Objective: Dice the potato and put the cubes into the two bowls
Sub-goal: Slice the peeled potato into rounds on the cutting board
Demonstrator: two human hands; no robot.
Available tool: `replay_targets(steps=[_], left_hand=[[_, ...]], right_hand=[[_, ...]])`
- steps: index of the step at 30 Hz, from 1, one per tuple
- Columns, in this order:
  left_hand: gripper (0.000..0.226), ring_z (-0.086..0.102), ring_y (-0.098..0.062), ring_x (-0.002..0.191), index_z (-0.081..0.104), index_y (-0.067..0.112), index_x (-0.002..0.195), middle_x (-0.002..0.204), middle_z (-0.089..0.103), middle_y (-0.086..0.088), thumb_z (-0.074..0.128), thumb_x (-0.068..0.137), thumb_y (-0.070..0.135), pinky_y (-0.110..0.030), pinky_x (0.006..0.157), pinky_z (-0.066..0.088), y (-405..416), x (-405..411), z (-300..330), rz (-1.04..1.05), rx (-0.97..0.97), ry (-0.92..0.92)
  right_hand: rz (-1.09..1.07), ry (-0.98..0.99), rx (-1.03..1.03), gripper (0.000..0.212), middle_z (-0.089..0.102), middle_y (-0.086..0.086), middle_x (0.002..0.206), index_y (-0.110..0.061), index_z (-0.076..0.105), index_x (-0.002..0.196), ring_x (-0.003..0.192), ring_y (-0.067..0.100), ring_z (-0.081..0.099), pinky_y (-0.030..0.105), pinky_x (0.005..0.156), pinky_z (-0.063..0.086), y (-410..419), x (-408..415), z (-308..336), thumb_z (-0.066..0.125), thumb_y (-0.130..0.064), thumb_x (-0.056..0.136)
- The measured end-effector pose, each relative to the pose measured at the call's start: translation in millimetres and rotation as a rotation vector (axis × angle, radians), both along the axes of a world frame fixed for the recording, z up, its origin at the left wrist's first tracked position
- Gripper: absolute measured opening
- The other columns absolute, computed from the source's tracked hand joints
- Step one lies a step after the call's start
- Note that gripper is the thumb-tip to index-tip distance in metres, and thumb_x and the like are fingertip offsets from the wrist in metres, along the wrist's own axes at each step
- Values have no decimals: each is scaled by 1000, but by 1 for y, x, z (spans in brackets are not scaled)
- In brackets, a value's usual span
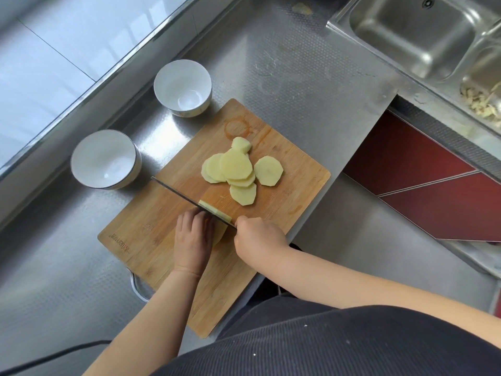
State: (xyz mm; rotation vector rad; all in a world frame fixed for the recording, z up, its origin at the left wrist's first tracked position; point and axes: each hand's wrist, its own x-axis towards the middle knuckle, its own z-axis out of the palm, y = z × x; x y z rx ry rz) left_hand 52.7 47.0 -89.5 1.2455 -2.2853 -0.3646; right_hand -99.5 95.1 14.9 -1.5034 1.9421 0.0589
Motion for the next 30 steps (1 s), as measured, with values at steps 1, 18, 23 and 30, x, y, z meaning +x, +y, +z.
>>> replay_targets(steps=[1, 18, 23, 30], left_hand=[[20, 47, -29, 89, 57, 1, 103, 100, 57, -20, 49, 94, 18, -35, 77, 41, 0, 0, 1, 2, 3, -1], [20, 49, -28, 90, 59, 3, 101, 101, 57, -17, 49, 97, 20, -30, 81, 39, 0, 0, 5, 11, 49, 27], [20, 48, -26, 90, 59, 4, 100, 100, 57, -17, 49, 97, 20, -29, 81, 39, -1, -1, 7, 6, 50, 22], [25, 49, -25, 91, 62, 3, 99, 101, 57, -15, 48, 95, 24, -36, 75, 46, 4, 1, 13, 41, 77, 2]], right_hand=[[1, -1, 7, 24, 66, 11, 104, -8, 55, 120, 92, 30, 63, 31, 61, 39, -1, 0, 0, 45, -13, 98], [7, 51, 122, 18, 64, 12, 105, -5, 54, 111, 93, 29, 63, 32, 63, 40, -18, 5, -26, 43, -8, 97], [8, 54, 110, 16, 64, 11, 104, -6, 54, 110, 90, 28, 62, 31, 60, 38, -15, 3, -35, 44, -12, 99], [-97, -11, 15, 28, 67, 10, 103, -12, 58, 120, 88, 31, 62, 31, 62, 45, -12, -23, -41, 42, -22, 100]])
